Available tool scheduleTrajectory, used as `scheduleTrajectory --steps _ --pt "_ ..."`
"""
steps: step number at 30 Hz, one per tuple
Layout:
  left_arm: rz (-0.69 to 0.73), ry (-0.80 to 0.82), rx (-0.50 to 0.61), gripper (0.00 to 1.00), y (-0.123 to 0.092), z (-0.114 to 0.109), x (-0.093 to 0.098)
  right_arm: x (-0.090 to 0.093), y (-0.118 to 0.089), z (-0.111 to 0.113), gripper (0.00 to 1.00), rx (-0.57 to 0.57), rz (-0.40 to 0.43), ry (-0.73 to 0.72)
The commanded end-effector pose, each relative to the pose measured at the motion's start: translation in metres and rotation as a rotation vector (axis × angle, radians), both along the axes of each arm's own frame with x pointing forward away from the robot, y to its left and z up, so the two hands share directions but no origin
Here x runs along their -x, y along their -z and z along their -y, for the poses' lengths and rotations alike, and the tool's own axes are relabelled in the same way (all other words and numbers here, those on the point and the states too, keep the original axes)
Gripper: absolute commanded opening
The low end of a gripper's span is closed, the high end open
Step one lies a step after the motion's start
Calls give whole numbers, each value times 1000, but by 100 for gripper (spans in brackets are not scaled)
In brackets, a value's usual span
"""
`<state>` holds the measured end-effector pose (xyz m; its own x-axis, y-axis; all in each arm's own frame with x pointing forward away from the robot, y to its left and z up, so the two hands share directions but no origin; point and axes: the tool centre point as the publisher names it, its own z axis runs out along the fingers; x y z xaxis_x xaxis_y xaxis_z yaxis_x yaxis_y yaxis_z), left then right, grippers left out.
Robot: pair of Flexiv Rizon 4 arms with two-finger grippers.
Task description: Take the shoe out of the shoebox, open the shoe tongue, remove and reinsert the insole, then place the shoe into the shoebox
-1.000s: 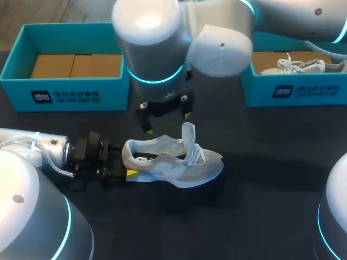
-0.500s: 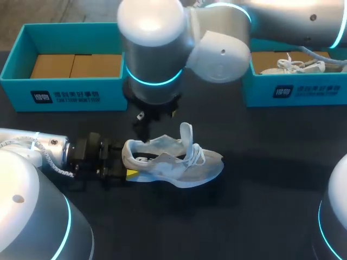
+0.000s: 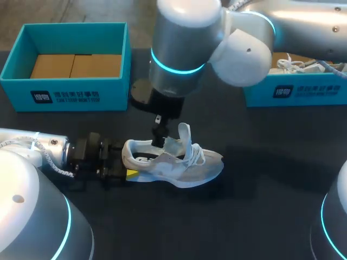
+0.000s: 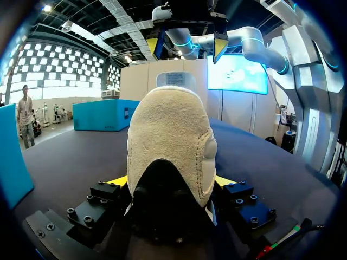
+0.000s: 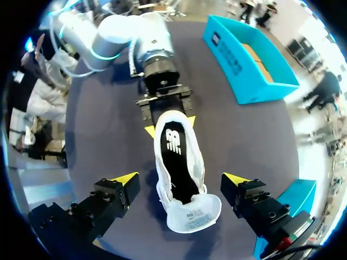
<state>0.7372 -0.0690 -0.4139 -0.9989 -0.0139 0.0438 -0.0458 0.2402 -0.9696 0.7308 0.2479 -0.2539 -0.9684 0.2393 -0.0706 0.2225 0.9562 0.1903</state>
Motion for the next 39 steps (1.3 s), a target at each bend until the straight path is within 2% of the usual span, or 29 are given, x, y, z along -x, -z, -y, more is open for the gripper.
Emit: scheduleTrajectory --steps 1,5,11,12,14,15,16,20,36,39 --pt "0 -2 -3 0 2 1 0 -3 2 5 100 -29 -56 -14" --pt "0 -2 -3 0 2 1 0 -3 2 5 100 -29 -56 -14" --pt "0 -2 -3 0 2 1 0 -19 12 7 100 -82 -10 -58" --pt "0 -2 -3 0 2 1 0 -20 14 5 87 -91 -7 -65" --pt "0 -2 -3 0 2 1 0 -22 17 3 46 -93 1 -67" --pt "0 -2 -3 0 2 1 0 -22 19 1 29 -87 4 -70" --pt "0 -2 -3 0 2 1 0 -22 21 0 2 -74 10 -71" --pt "0 -2 -3 0 2 1 0 -23 30 -7 0 -36 0 -77" --pt "0 -2 -3 0 2 1 0 -23 30 -7 0 -36 0 -77" --pt "0 -2 -3 0 2 1 0 -26 43 -13 0 8 33 -39"
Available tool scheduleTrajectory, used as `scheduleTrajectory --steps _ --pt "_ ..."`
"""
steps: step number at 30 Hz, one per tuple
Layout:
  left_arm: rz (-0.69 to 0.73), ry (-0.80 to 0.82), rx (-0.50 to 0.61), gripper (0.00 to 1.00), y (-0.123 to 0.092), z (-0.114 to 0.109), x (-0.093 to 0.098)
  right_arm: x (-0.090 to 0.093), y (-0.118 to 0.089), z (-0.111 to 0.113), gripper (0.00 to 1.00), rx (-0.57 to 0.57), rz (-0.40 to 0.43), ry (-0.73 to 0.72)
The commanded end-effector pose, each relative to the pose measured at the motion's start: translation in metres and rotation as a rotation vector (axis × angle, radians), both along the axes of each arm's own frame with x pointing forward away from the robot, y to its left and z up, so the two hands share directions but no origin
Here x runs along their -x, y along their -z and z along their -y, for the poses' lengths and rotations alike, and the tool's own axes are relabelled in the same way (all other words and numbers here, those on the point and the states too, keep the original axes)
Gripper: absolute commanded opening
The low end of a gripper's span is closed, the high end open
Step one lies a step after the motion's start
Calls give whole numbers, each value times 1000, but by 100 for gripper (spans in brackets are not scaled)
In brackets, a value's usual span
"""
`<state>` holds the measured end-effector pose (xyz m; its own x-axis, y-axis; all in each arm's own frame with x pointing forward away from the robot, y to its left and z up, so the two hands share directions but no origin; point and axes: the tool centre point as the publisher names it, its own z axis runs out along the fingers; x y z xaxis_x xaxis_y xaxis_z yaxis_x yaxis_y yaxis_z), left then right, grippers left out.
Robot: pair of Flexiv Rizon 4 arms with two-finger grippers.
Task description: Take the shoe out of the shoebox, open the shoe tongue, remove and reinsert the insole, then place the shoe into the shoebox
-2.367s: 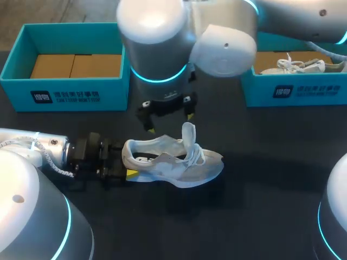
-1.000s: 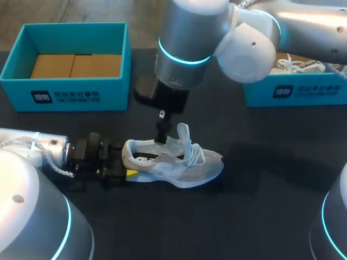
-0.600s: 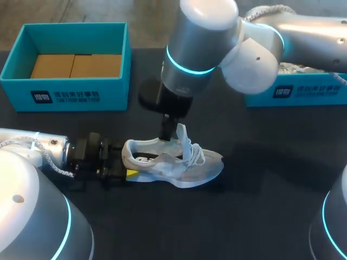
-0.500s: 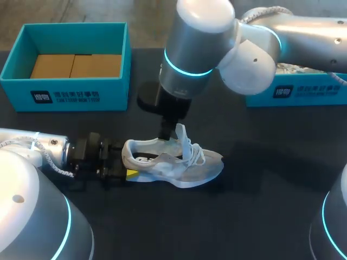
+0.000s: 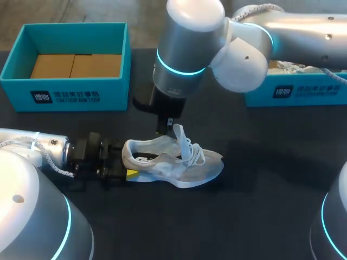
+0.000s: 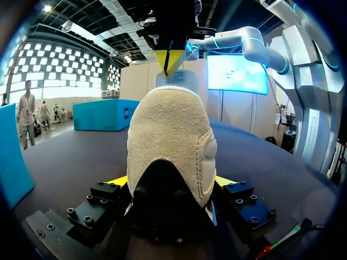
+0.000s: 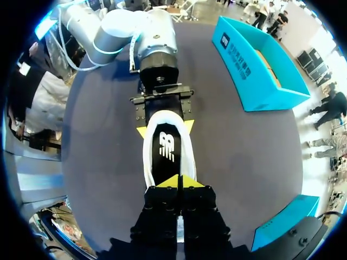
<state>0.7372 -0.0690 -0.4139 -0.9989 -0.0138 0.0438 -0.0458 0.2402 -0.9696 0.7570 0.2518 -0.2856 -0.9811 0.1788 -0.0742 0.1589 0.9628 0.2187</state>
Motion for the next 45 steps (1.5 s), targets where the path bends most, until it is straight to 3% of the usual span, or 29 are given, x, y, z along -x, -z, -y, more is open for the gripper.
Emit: scheduleTrajectory --steps 1,9,18,27,45 --pt "0 -2 -3 0 2 1 0 -1 15 -11 0 50 30 44" --pt "0 -2 -3 0 2 1 0 4 30 -24 0 145 61 53" --pt "0 -2 -3 0 2 1 0 4 47 -34 0 221 18 -21" --pt "0 -2 -3 0 2 1 0 1 64 -23 0 265 -53 -36" --pt "0 -2 -3 0 2 1 0 15 86 8 0 296 -140 24"
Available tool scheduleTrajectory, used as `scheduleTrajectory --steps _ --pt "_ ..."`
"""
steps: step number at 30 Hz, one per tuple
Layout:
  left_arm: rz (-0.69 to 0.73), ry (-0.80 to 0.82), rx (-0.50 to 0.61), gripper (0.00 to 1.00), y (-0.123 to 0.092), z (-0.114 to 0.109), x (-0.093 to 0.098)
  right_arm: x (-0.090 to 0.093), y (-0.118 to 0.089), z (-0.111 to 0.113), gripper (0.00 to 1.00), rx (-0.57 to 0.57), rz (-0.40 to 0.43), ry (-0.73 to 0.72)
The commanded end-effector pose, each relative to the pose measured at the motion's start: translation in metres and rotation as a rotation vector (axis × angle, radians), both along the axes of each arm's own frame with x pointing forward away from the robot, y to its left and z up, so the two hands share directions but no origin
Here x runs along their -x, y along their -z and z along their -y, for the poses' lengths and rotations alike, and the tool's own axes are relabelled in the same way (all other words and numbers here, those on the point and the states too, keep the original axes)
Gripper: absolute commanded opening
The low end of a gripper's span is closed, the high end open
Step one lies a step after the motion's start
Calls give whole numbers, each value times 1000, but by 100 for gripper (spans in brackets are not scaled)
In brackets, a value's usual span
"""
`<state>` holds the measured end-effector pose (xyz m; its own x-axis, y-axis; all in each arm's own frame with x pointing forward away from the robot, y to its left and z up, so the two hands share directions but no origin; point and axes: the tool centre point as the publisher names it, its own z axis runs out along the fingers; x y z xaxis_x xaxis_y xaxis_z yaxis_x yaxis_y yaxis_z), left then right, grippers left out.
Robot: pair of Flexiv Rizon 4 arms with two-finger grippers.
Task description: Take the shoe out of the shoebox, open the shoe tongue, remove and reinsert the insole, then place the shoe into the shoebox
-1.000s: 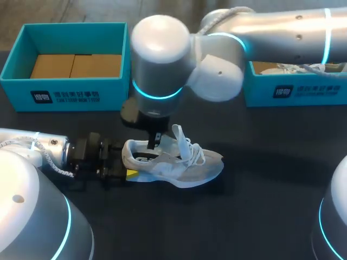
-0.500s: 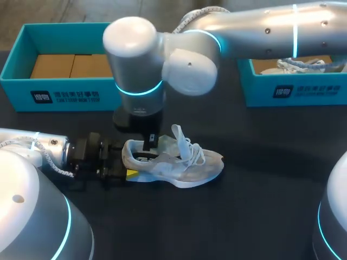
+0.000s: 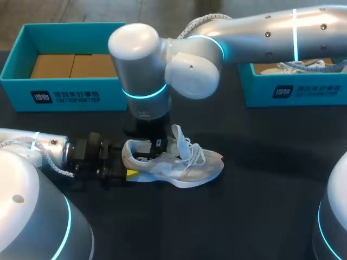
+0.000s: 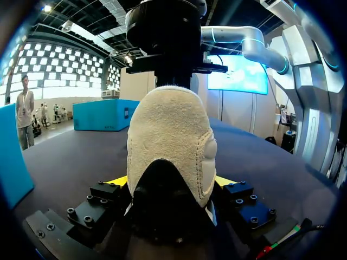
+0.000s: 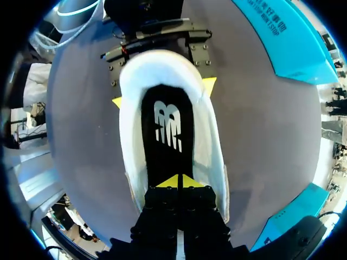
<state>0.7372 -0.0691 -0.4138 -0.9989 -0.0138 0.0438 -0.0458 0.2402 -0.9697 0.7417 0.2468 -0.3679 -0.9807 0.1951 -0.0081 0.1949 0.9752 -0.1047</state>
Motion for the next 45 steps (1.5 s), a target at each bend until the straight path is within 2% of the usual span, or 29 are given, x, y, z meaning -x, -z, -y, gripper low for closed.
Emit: scheduleTrajectory --steps 1,9,12,14,21,25,35,45 --pt "0 -2 -3 0 2 1 0 1 4 2 0 -12 -19 -5" --pt "0 -2 -3 0 2 1 0 15 11 3 0 -35 -54 2" --pt "0 -2 -3 0 2 1 0 18 14 2 0 -58 -35 12" --pt "0 -2 -3 0 2 1 0 18 17 3 17 -70 -16 20" --pt "0 -2 -3 0 2 1 0 17 18 2 35 -59 26 28" --pt "0 -2 -3 0 2 1 0 13 19 1 38 -70 52 31" --pt "0 -2 -3 0 2 1 0 0 39 -7 41 -105 58 30" --pt "0 -2 -3 0 2 1 0 -1 67 -10 38 -101 -40 27"
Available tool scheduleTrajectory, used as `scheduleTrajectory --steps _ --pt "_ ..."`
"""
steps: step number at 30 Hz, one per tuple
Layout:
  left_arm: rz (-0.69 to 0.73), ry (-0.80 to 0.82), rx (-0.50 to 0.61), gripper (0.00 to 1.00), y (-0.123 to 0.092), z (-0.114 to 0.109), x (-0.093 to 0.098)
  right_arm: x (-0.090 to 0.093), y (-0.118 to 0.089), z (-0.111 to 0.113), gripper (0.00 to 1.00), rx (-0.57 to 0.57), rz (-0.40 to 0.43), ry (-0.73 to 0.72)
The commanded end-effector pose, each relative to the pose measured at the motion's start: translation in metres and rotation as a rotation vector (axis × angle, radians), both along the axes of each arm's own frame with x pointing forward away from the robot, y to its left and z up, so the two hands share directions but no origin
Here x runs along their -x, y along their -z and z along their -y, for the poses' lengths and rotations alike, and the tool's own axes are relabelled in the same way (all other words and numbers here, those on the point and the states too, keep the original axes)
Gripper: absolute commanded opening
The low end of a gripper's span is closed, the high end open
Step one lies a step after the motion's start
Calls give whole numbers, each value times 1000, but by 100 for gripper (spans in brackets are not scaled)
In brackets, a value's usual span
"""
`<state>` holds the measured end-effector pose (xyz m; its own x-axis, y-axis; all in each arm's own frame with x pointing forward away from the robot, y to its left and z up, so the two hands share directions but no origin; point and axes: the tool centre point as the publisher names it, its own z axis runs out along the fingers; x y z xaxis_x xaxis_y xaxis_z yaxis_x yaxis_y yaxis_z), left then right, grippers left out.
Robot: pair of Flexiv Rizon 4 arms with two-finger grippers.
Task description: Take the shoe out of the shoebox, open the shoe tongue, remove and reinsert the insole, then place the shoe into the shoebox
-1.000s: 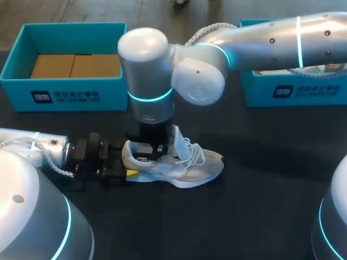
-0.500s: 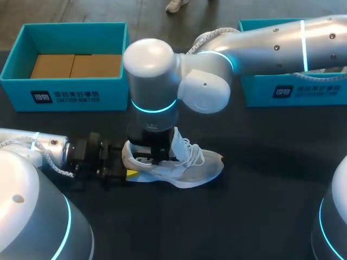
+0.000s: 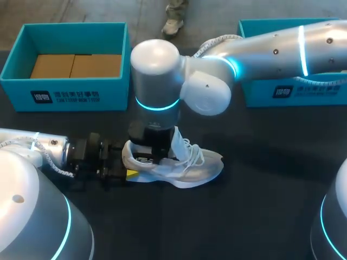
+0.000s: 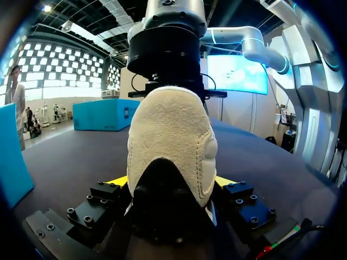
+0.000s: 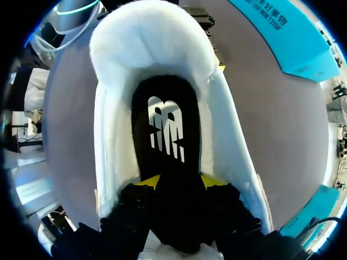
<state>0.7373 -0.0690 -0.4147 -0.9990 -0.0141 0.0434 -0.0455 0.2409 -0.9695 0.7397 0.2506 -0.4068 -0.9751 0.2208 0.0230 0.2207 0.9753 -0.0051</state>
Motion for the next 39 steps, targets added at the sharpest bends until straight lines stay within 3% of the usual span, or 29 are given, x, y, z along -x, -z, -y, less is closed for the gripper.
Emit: scheduleTrajectory --steps 1,5,8,12,19,39 --pt "0 -2 -3 0 1 1 0 -2 30 -7 37 1 -38 0" --pt "0 -2 -3 0 1 1 0 3 39 -9 32 6 -60 3" --pt "0 -2 -3 0 1 1 0 6 45 -10 22 11 -74 7" --pt "0 -2 -3 0 1 1 0 11 51 -10 0 5 -90 17" --pt "0 -2 -3 0 1 1 0 16 48 -4 0 0 -96 34" --pt "0 -2 -3 0 1 1 0 21 -14 2 0 -72 5 2"
